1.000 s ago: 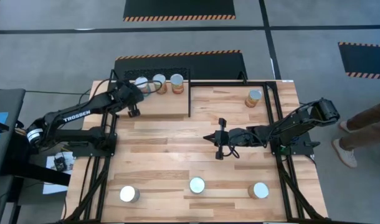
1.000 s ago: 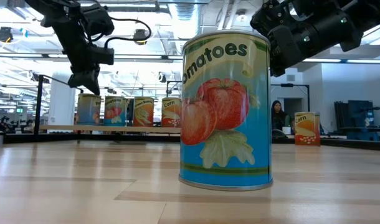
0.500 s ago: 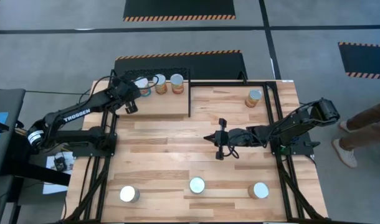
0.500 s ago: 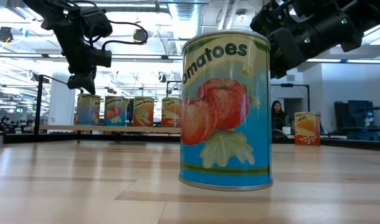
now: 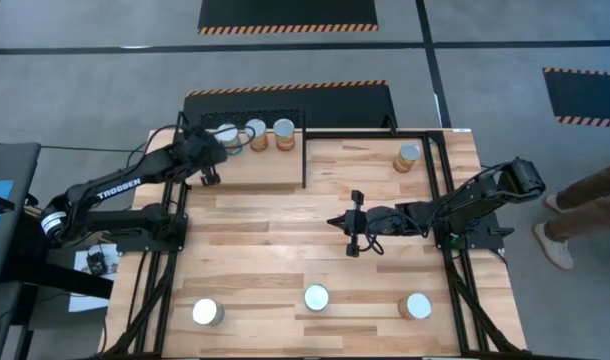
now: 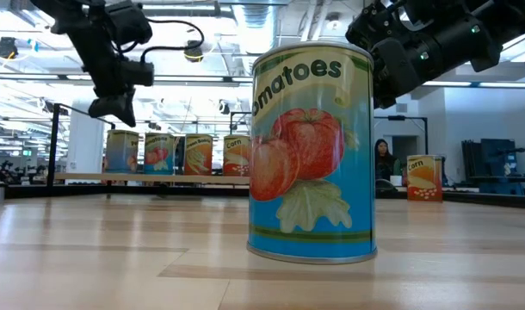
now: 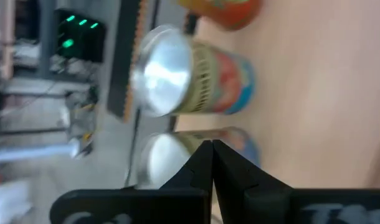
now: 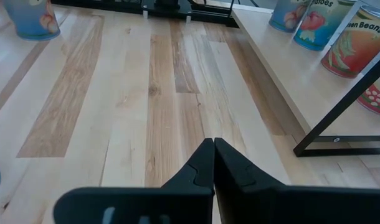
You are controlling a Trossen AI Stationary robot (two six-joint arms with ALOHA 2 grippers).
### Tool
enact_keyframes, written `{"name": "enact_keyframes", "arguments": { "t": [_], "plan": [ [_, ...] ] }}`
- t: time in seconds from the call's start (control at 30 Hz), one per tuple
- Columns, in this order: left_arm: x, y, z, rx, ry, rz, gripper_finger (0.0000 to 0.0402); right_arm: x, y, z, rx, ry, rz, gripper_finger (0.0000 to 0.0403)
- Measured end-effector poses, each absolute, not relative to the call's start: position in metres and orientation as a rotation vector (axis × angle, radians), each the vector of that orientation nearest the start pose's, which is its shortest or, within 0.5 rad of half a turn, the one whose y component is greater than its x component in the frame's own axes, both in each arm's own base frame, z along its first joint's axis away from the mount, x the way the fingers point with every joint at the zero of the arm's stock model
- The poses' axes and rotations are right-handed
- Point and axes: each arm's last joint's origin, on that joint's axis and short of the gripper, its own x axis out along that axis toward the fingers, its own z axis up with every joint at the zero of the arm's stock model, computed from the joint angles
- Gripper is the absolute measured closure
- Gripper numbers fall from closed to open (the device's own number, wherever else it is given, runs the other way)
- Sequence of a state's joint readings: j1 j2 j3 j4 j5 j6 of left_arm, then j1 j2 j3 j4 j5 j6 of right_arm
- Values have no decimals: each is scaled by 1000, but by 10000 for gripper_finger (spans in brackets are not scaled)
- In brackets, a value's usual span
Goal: Pick and place cans onto a shelf
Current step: Put the top middle canned peaches on the shelf
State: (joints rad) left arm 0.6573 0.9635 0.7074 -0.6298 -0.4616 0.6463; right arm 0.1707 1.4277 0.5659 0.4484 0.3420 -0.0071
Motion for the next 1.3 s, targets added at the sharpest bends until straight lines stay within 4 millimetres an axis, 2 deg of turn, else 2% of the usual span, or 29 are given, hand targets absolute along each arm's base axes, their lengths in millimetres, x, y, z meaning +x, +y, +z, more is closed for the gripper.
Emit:
{"name": "enact_keyframes", "arguments": {
  "t": [0.23, 0.47, 1.3],
  "plan": [
    [133, 118, 237, 414, 1281, 654, 401, 272, 37, 180, -112, 401, -167, 387],
    [131, 124, 235, 446, 1338, 735, 401, 272, 37, 180, -105, 400, -169, 383],
    [127, 136, 238, 417, 1313, 869, 401, 272, 37, 179, -106, 406, -169, 382]
  ]
}}
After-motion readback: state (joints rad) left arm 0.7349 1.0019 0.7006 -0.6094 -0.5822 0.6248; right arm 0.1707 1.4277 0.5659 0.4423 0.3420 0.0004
